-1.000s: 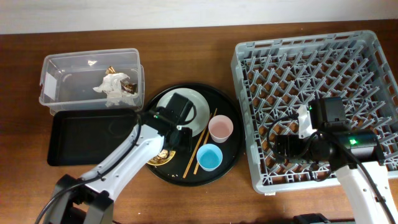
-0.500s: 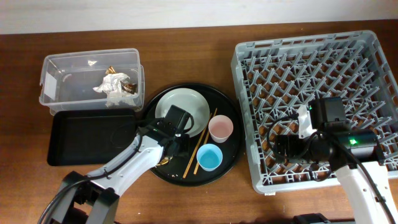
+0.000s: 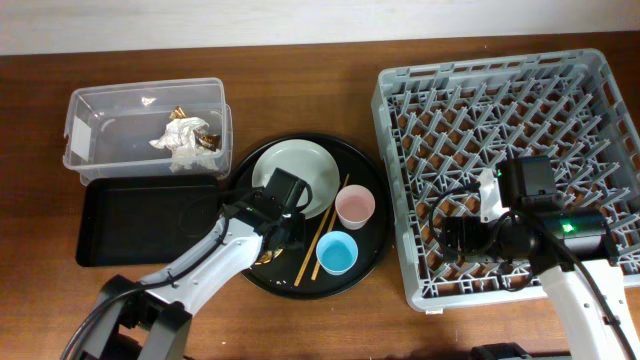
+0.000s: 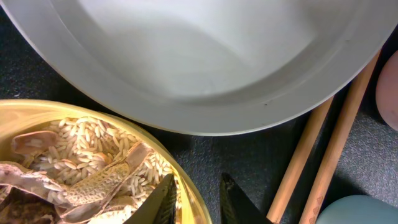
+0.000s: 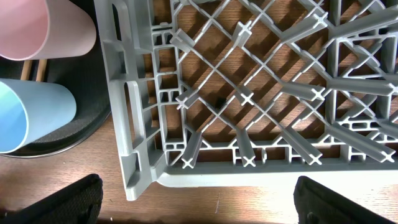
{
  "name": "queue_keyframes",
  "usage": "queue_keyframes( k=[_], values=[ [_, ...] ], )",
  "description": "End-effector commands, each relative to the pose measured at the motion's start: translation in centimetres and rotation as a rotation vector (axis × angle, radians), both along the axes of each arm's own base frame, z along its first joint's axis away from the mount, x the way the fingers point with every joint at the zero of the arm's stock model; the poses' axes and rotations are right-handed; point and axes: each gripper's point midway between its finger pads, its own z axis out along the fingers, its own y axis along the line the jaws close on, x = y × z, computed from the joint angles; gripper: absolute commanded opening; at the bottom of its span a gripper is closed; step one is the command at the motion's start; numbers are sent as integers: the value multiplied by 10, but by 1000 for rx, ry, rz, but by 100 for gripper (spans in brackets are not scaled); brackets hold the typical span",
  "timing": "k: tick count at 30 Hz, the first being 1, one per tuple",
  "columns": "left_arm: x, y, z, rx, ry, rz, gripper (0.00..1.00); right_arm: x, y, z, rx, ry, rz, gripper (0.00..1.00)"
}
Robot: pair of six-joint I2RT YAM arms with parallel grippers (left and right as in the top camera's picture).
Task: Sort waste into correct bins and load items into the dishwasher rack
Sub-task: 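Grasp the rim of the yellow bowl with the left gripper, then tip the yellow bowl over the black tray to dump shells and rice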
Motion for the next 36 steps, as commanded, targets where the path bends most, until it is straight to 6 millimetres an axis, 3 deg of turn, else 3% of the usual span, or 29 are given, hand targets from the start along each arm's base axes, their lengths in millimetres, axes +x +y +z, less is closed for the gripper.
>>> queue_keyframes(
  k=[1, 5, 9, 12, 17, 20, 23, 25, 28, 33, 36],
  values=[
    [-6, 4, -4, 13, 9, -1, 17, 3, 1, 7, -1, -28, 2, 99],
    [-7, 5, -4, 14, 10, 0, 2, 3, 0, 7, -2, -28, 2, 99],
    [-6, 7, 1, 24, -1, 4, 0, 2, 0, 7, -2, -25, 2, 99],
    [1, 16, 29, 66, -56, 25, 0, 2, 0, 7, -2, -25, 2, 99],
    [14, 26, 95, 3, -189, 73, 0, 2, 0, 7, -2, -24, 2, 99],
    [17, 41, 114, -119, -189, 38, 0, 2, 0, 7, -2, -25, 2, 99],
    [23, 65, 118, -227, -168, 23, 0, 2, 0, 7, -2, -24, 2, 99],
    [29, 97, 122, -295, -180, 52, 0, 2, 0, 7, -2, -25, 2, 99],
    [32, 129, 116, -376, -172, 77, 0, 2, 0, 7, -2, -25, 2, 99],
    [38, 144, 84, -707, -76, 118, 0, 2, 0, 7, -2, -25, 2, 99],
    [43, 154, 88, -942, -115, 140, 0, 2, 0, 7, -2, -25, 2, 99]
  ],
)
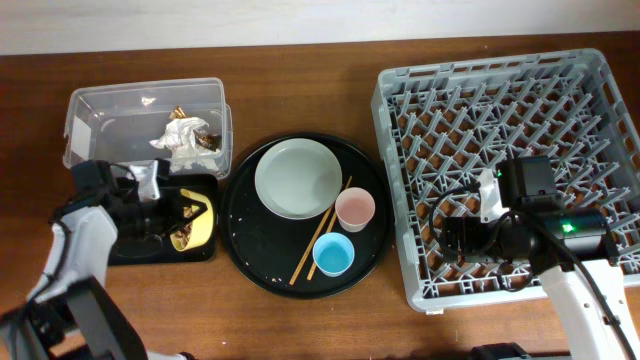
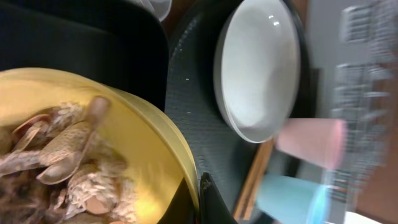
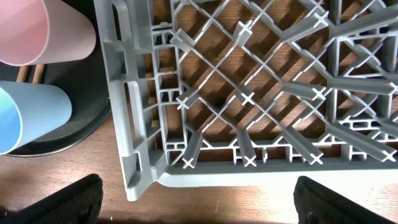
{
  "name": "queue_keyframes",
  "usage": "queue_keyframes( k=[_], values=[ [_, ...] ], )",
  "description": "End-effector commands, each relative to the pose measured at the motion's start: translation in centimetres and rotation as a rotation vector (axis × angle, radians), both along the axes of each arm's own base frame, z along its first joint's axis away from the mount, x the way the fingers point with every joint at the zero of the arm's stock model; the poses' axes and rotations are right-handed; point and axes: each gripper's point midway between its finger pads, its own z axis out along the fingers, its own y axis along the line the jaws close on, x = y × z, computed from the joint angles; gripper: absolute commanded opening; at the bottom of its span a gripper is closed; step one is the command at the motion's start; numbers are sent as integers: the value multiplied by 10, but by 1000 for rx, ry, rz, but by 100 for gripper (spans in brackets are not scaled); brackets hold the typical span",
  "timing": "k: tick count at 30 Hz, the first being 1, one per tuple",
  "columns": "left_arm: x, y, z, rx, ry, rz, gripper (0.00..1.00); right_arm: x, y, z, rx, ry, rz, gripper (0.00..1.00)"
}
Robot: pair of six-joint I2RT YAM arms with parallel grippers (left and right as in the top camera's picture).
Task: Sort waste into correct bins and load items into the dishwasher rack
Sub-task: 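Tip the yellow bowl over the black tray to dump shells and rice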
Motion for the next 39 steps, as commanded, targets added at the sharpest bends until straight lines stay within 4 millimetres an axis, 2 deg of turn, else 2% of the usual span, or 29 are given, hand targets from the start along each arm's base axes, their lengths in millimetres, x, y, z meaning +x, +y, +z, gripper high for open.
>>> queue_keyframes(
  k=[1, 3, 5, 10, 17, 28, 31, 32, 34, 35, 37, 39],
  values=[
    [12, 4, 30, -309, -161, 7, 0, 2, 0, 7, -3, -26, 3, 99],
    [13, 23, 35, -383, -184, 78, 0, 2, 0, 7, -3, -27, 3, 99],
    [13, 45, 48, -475, -237, 155, 0, 2, 0, 7, -2, -26, 3, 99],
    [6, 77, 83, -657, -346, 263, 0, 2, 0, 7, -2, -26, 3, 99],
    [5, 80, 87, -696, -329, 287, 0, 2, 0, 7, -3, -23, 3, 99],
    [5, 81, 87, -820, -164, 366, 0, 2, 0, 7, -3, -23, 3, 99],
    [13, 88, 84, -602, -419, 242, 0, 2, 0, 7, -3, -23, 3, 99],
    [13, 91, 62, -461, -394, 236, 0, 2, 0, 7, -3, -23, 3, 99],
    [12, 91, 56, -440, -360, 246, 0, 2, 0, 7, -3, -24, 3, 99],
    [12, 90, 61, -470, -370, 245, 0, 2, 0, 7, -3, -23, 3, 99],
    [10, 86, 88, -610, -450, 228, 0, 1, 0, 7, -3, -23, 3, 99],
    [10, 85, 88, -616, -442, 232, 0, 1, 0, 7, -3, -23, 3, 99]
  ],
)
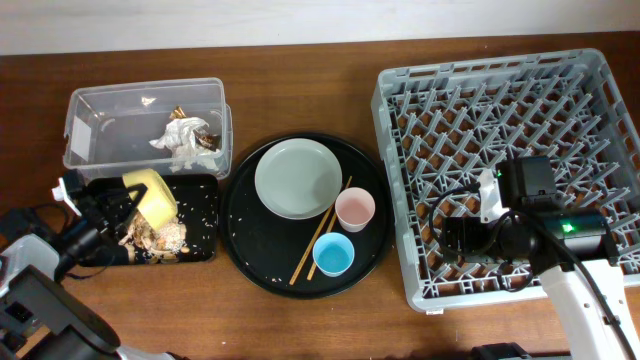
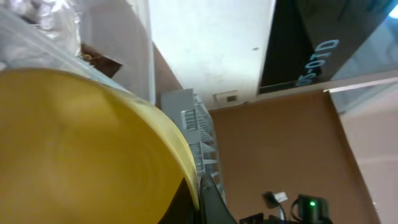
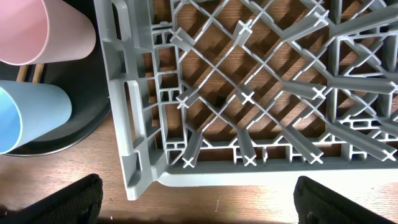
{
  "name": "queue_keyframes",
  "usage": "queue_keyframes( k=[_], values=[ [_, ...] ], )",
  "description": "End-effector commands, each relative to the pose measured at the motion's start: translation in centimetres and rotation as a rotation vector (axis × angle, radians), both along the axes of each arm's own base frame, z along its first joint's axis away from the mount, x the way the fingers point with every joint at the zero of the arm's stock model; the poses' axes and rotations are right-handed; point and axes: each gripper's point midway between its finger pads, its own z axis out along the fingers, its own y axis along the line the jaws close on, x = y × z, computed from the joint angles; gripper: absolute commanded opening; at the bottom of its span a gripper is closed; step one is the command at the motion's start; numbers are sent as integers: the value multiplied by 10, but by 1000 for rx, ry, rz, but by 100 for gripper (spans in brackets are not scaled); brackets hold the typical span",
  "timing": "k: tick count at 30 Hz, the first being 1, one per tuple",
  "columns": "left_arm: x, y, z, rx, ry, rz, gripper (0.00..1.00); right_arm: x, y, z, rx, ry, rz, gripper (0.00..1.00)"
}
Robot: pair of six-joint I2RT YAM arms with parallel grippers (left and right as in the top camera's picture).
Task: Sort waste into correct bins and load items into the dishwasher rack
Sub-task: 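Tip the yellow bowl over the black tray to dump shells and rice, then set the empty yellow bowl back onto the white plate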
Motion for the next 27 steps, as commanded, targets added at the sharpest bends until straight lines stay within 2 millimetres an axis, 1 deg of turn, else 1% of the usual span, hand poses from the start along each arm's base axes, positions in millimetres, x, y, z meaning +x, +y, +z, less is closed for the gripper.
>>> queue_keyframes(
  k=[1, 2, 3, 4, 5, 6, 8, 9, 10, 11, 13, 14, 15, 17, 18, 20, 22, 24, 25, 27],
  values=[
    [2, 3, 6, 12, -54, -1, 0, 2, 0, 7, -3, -25, 2, 99],
    [3, 6, -12, 82, 26, 11, 0, 2, 0, 7, -3, -25, 2, 99],
    [2, 10, -27, 88, 141, 31, 0, 2, 0, 7, -3, -25, 2, 99],
    [1, 6, -19, 27, 137, 27, 0, 2, 0, 7, -3, -25, 2, 99],
    [1, 3, 2, -25, 15, 5, 0, 2, 0, 7, -3, -25, 2, 99],
    [0, 0, 15, -65, -48, -6, 0, 2, 0, 7, -3, -25, 2, 99],
    [2, -15, 16, -73, -39, -49, 0, 2, 0, 7, -3, -25, 2, 99],
    [4, -26, 16, -74, -34, -81, 0, 2, 0, 7, -3, -25, 2, 99],
    [6, -43, 16, -64, -33, -130, 0, 2, 0, 7, -3, -25, 2, 99],
    [7, -53, 16, -48, -29, -158, 0, 2, 0, 7, -3, -25, 2, 99],
    [6, -92, 14, 80, -11, -265, 0, 2, 0, 7, -3, -25, 2, 99],
    [4, -108, 13, 147, -8, -307, 0, 2, 0, 7, -3, -25, 2, 99],
    [2, -128, 14, 249, -14, -361, 0, 2, 0, 7, -3, -25, 2, 99],
    [2, -150, 11, 414, 16, -402, 0, 2, 0, 7, -2, -25, 2, 99],
    [7, -164, 3, 564, 38, -408, 0, 2, 0, 7, -2, -25, 2, 99],
    [18, -183, -8, 708, 41, -400, 0, 2, 0, 7, -2, -25, 2, 99],
    [31, -212, -17, 910, -30, -396, 0, 2, 0, 7, -2, -25, 2, 99],
    [42, -230, -22, 1106, -84, -346, 0, 2, 0, 7, -2, -25, 2, 99],
    [44, -236, -24, 1154, -100, -334, 0, 2, 0, 7, -2, -25, 2, 99],
    [46, -263, -30, 1247, -158, -331, 0, 1, 2, 7, 5, -21, 4, 99]
  ],
)
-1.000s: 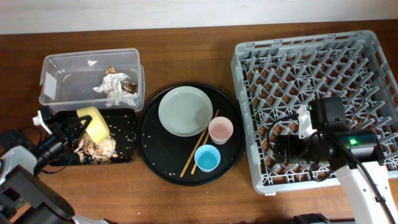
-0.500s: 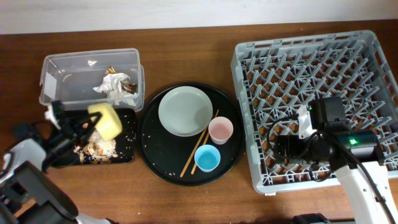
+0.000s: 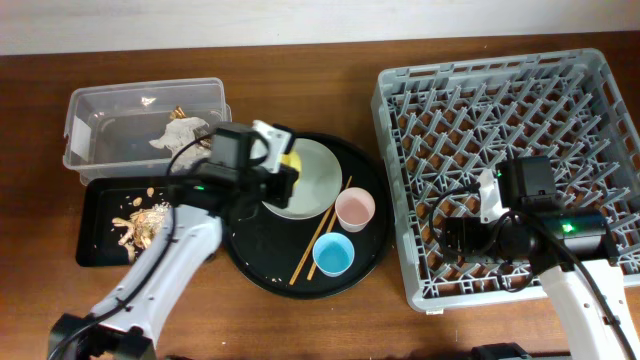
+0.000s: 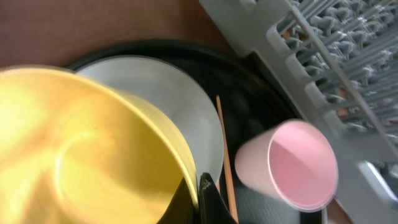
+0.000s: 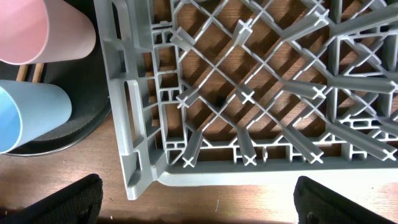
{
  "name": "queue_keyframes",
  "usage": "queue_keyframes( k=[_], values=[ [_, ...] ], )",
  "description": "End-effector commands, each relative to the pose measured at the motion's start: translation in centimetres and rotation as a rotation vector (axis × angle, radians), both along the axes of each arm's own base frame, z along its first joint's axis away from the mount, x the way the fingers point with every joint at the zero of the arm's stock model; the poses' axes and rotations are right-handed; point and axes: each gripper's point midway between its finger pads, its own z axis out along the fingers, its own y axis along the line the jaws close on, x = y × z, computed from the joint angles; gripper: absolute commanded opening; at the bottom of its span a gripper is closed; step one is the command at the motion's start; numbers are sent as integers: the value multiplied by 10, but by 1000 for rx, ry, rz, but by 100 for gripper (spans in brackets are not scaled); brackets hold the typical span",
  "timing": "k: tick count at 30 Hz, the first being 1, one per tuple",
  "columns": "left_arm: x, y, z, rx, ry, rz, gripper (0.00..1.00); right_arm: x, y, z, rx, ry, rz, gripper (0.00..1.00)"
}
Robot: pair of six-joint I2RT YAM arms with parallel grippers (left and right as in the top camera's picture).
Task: Sort waste into correct bins and load items into the dishwasher rack
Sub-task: 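Set the empty yellow bowl back onto the white plate, then grasp the blue cup with the left gripper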
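My left gripper [image 3: 279, 173] is shut on the rim of a yellow bowl [image 4: 81, 143], which is empty and held over the grey-green plate [image 3: 312, 182] on the round black tray [image 3: 262, 262]. A pink cup [image 4: 292, 163], a blue cup [image 3: 334, 254] and a pair of chopsticks [image 3: 319, 238] lie on that tray too. The grey dishwasher rack [image 3: 560, 90] stands at the right. My right gripper [image 5: 198, 202] hangs open over the rack's near left corner with nothing between its fingers.
A black rectangular tray [image 3: 100, 255] at the left holds spilled rice and shell scraps [image 3: 140, 218]. Behind it stands a clear plastic bin [image 3: 100, 125] with crumpled paper waste [image 3: 182, 135]. Bare wooden table runs along the front edge.
My left gripper has moved right with the yellow bowl, from tipped over the black rectangular tray to level over the plate on the round tray. The right arm has not moved.
My left gripper stood astride the rim of the yellow bowl, full of rice and shells, on the round tray. Then it held the bowl over the rectangular tray, then tipped there with scraps spilled out. Now the emptied bowl is back over the round tray.
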Motion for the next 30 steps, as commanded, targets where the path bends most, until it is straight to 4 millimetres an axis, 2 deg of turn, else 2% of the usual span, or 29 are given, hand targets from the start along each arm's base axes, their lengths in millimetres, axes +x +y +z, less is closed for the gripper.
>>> queue_keyframes(
  k=[1, 5, 8, 9, 11, 13, 15, 17, 19, 21, 23, 30],
  values=[
    [17, -10, -21, 212, -99, 82, 0, 1, 2, 7, 5, -23, 3, 99],
    [31, -29, -58, 224, -94, 59, 3, 2, 2, 7, 5, -23, 3, 99],
    [32, -29, -61, 227, -90, 59, 21, 2, 2, 7, 5, -23, 3, 99],
    [32, -28, -61, 227, -90, 59, 41, 2, 2, 7, 5, -23, 3, 99],
    [30, -28, -62, 231, -80, 58, 51, 2, 2, 7, 5, -23, 3, 99],
    [25, -25, -47, 229, -84, 59, 52, 2, 2, 7, 5, -23, 3, 99],
    [11, -26, -7, 185, -100, 35, 56, 2, 2, 7, 5, -23, 3, 99],
    [-19, -38, 23, 74, -76, -62, 58, 2, 2, 7, 5, -23, 3, 99],
    [-52, -46, 36, -1, -5, -150, 58, 2, 2, 7, 5, -23, 3, 99],
    [-83, -38, 21, 21, 141, -179, 58, 2, 2, 7, 5, -24, 3, 99],
    [-102, -28, 1, 69, 253, -176, 59, 2, 2, 7, 5, -23, 3, 99],
    [-122, -17, -67, 152, 456, -170, 57, 2, 2, 7, 5, -23, 3, 99]
  ],
)
